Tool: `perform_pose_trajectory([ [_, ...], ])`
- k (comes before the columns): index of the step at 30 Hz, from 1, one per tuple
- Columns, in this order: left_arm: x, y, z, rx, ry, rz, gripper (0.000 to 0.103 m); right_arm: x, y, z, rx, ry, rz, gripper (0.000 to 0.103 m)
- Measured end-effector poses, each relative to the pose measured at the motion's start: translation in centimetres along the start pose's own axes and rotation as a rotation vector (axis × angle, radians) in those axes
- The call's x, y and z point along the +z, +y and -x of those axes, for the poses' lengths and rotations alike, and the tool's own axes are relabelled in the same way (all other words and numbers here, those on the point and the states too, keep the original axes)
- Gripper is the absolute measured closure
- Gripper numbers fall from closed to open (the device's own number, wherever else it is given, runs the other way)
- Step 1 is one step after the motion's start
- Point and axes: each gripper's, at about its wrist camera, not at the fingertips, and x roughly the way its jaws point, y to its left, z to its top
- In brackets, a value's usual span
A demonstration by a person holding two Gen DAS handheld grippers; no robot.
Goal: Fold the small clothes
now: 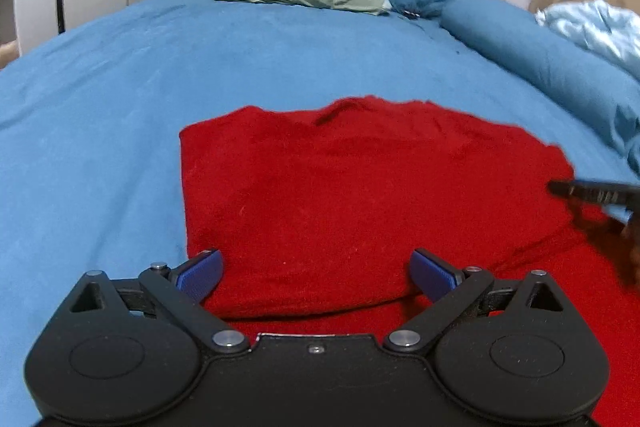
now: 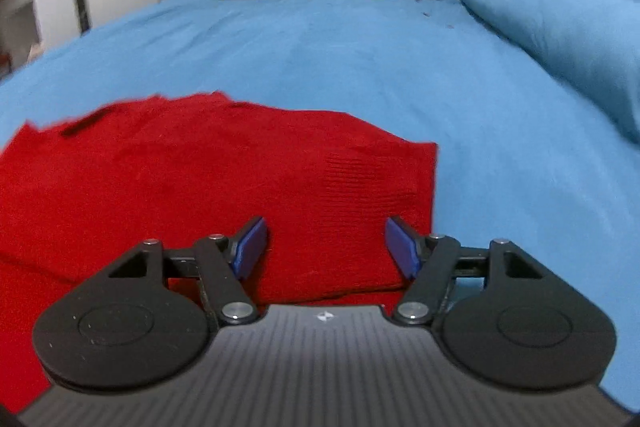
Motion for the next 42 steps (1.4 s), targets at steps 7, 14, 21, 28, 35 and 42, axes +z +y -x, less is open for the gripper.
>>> perform_pose_trajectory([
  [7, 1.0, -1.0, 2.1, 0.045, -0.001, -0.046, 0.000, 0.9, -0.4, 3.5, 0.000, -0.009, -0.014, 0.021],
  [14, 0.6, -1.1, 13.4, 0.080, -0.035, 0.037, 0.000, 0.9, -2.5, 17.1, 0.095, -0.111, -0.068, 0.004],
  [21, -3.2, -2.4, 23.8, 0.122, 0.057, 0.065, 0.000, -2.8, -4.2, 27.8, 0.071, -0.023, -0.051, 0.004],
  [28, -10.5, -3.1, 26.6, 0.120, 0.190, 0.135, 0.000, -10.2, -4.5, 32.6, 0.029, 0.174, -0.042, 0.005],
  [35, -15.7, -4.1, 26.0, 0.114, 0.230, 0.168, 0.012, -16.8, -3.8, 32.9, 0.016, 0.284, -0.089, 0.008],
  [42, -18.0, -3.8, 24.4, 0.145, 0.282, 0.178, 0.033, -20.3, -3.3, 31.9, -0.026, 0.309, -0.145, 0.019],
])
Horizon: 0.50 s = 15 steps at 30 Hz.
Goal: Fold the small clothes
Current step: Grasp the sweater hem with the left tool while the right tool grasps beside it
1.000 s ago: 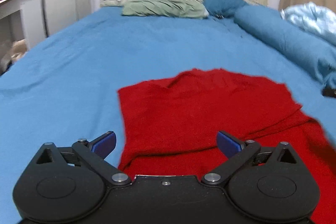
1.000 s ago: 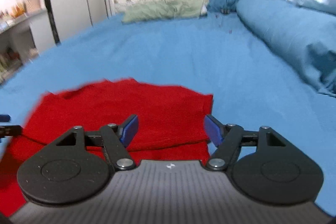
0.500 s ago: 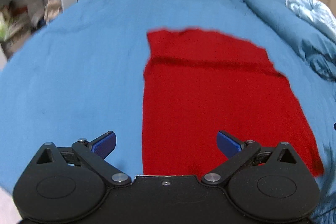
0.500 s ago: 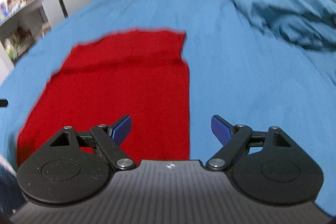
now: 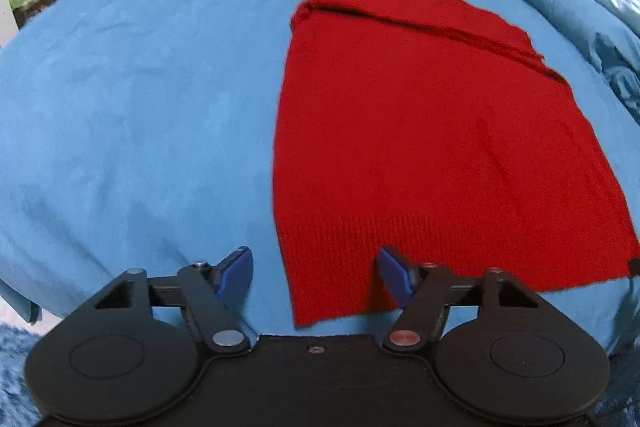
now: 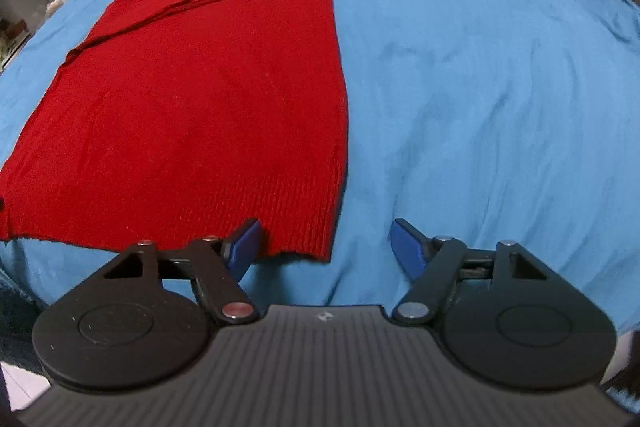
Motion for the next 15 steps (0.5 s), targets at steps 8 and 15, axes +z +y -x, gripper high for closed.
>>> perform_pose_trajectory([
  [8, -0.7, -0.6, -1.4, -0.005, 0.010, -0.037, 0.041, -0.3, 0.9, -0.5, -0.037, -0.011, 0.017, 0.032],
  [15, -1.3, -1.0, -1.2, -0.027, 0.001, -0.059, 0.064, -0.7, 2.3, -0.1, -0.076, -0.046, 0.093, 0.054],
])
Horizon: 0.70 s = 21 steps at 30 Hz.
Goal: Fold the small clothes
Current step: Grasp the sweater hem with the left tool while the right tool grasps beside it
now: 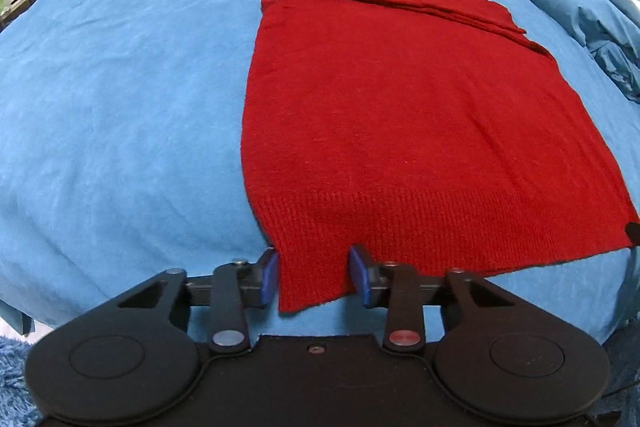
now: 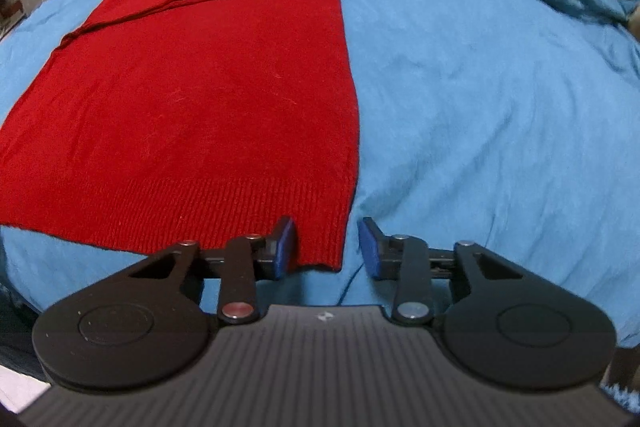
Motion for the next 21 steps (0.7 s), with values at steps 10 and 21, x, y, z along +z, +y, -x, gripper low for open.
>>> perform_pose_trajectory([
  [10, 0.0, 0.0, 0.2, -0.002, -0.001, 0.002, 0.074, 0.0, 0.6, 0.2, -0.026, -0.010, 0.029, 0.060],
  [21, -0.1, -0.1, 0.3, 0.005, -0.004, -0.010, 0.078, -0.6, 1.8, 0.9, -0.065, -0.057, 0.102, 0.062],
])
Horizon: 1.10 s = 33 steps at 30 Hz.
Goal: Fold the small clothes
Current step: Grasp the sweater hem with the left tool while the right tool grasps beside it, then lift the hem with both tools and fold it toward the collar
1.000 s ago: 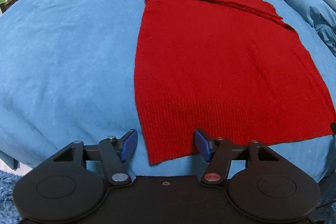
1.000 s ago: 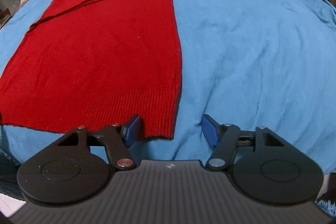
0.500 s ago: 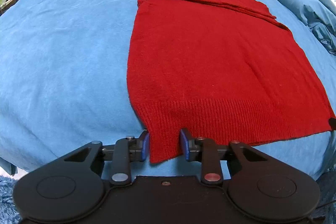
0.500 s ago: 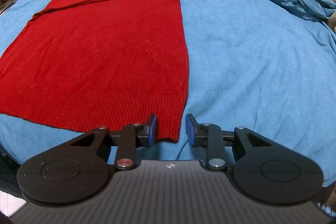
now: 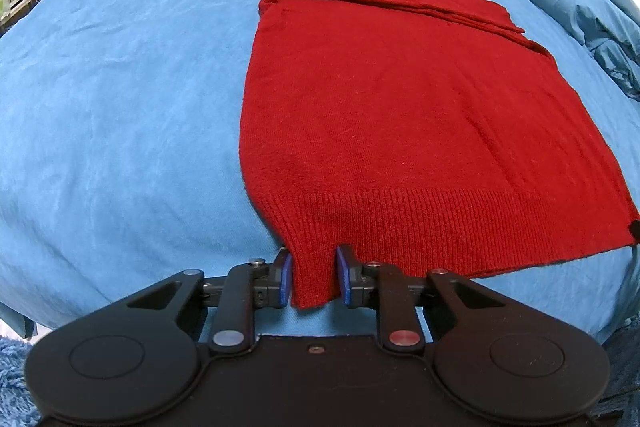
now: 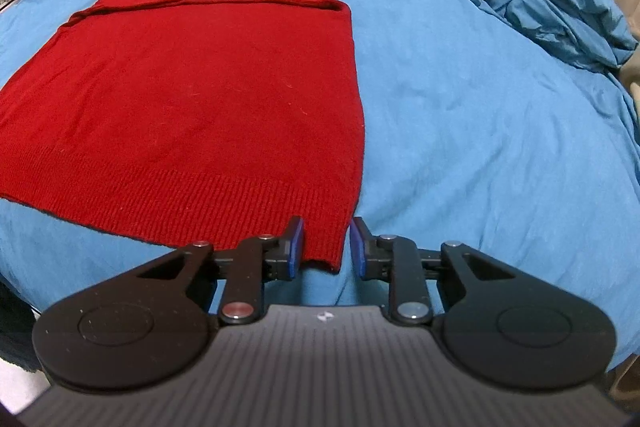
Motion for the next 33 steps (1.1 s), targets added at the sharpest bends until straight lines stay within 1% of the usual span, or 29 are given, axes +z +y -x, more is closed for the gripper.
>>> perform_pose_trajectory([
  [5, 0.1, 0.2, -0.1, -0.005, 0.001, 0.010, 0.079, 0.1, -0.5, -1.0, 0.030, 0.036, -0.030, 0.062],
  [8, 0.2, 0.3, 0.0, -0.008, 0.001, 0.014, 0.083, 0.1, -0.7, -1.5, 0.042, 0.051, -0.051, 0.062],
  [15, 0.2, 0.1, 0.1, -0.006, -0.001, 0.012, 0.084, 0.2, 0.5, 0.1, 0.026, -0.040, 0.015, 0.062],
  [16, 0.2, 0.1, 0.0, -0.006, -0.001, 0.012, 0.084, 0.3, 0.6, 0.1, 0.032, -0.045, 0.022, 0.063],
  [18, 0.2, 0.2, 0.0, -0.006, -0.001, 0.011, 0.084, 0.2, 0.7, -0.3, 0.025, -0.024, 0.026, 0.063],
  [23, 0.2, 0.1, 0.0, -0.007, 0.000, 0.015, 0.084, 0.2, -0.5, -1.4, 0.026, 0.022, -0.049, 0.062],
  [26, 0.2, 0.3, 0.1, -0.011, 0.002, 0.026, 0.084, 0.1, -1.4, -1.7, 0.049, 0.048, -0.108, 0.062],
  [28, 0.3, 0.5, 0.2, -0.014, 0.004, 0.039, 0.086, 0.1, -1.9, -1.7, 0.065, 0.057, -0.139, 0.063],
  [29, 0.4, 0.6, 0.2, -0.015, 0.007, 0.045, 0.089, 0.1, -2.1, -1.7, 0.072, 0.061, -0.150, 0.063],
  [30, 0.4, 0.7, 0.2, -0.016, 0.009, 0.052, 0.094, 0.1, -2.3, -1.7, 0.081, 0.064, -0.159, 0.063],
  [31, 0.4, 0.8, 0.3, -0.019, 0.007, 0.057, 0.095, 0.1, -2.4, -1.6, 0.092, 0.066, -0.168, 0.075],
  [32, 0.5, 0.9, 0.5, -0.020, 0.005, 0.058, 0.097, 0.1, -2.6, -1.5, 0.105, 0.064, -0.176, 0.083],
  [33, 0.5, 0.8, 0.7, -0.019, 0.003, 0.055, 0.097, 0.1, -2.7, -1.4, 0.119, 0.062, -0.183, 0.083],
])
